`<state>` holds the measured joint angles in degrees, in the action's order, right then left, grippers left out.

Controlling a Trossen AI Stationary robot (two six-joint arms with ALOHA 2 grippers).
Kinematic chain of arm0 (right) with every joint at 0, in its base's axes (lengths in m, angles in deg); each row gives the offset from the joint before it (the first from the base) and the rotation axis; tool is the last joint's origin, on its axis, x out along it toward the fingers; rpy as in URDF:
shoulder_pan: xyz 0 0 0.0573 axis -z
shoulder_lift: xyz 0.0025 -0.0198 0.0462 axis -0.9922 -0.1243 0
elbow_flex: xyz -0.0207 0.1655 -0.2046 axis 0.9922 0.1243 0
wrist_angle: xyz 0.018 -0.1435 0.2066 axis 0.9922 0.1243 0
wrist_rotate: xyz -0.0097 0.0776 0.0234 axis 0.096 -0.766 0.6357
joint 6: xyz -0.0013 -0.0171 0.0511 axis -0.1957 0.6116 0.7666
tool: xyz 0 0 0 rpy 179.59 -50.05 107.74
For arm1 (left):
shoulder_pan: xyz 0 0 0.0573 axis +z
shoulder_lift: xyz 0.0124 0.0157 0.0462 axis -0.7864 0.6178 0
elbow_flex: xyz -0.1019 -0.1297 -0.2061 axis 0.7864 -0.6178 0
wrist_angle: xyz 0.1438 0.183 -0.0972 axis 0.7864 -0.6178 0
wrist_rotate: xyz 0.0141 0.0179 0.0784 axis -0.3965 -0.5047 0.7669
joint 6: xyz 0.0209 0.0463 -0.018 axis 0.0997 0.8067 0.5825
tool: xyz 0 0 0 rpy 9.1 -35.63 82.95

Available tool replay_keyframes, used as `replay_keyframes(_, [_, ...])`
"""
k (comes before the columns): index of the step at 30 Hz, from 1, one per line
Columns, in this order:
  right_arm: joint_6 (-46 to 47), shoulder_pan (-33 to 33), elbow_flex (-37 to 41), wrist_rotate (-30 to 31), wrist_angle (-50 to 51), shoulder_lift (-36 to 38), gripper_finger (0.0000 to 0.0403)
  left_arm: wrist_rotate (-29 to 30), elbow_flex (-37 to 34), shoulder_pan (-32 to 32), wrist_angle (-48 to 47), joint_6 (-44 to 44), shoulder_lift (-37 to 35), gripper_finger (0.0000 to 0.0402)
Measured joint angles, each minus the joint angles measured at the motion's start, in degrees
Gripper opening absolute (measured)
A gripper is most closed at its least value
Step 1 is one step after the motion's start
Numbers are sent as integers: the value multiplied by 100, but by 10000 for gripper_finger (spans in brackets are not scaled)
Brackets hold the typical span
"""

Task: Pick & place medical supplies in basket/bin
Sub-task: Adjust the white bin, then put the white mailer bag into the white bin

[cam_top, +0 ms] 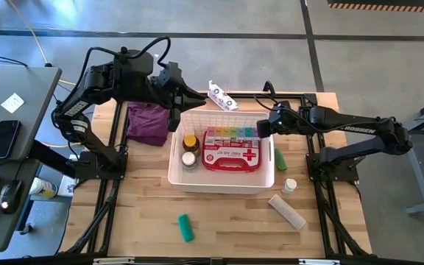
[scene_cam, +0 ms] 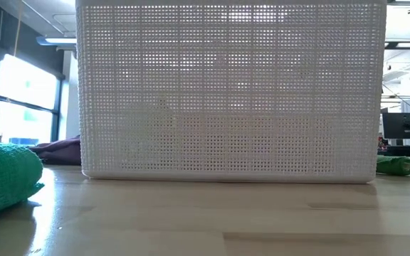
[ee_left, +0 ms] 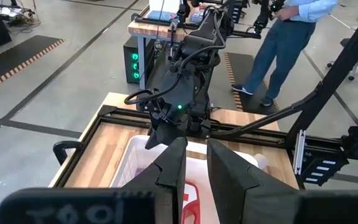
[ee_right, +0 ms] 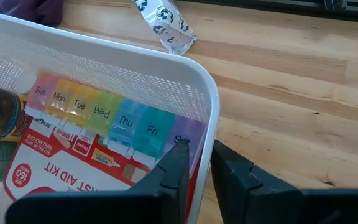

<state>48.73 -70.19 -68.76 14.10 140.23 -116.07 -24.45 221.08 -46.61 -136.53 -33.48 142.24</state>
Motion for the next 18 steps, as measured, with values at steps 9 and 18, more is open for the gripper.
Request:
replay_keyframes(9, [-20,-173,0,-38,-16,11,107,8,0,0,0,-175,0,99])
replay_keyframes(18, [302,-408,11,-180,28,233,176,193,0,0,-66,-249,0,99])
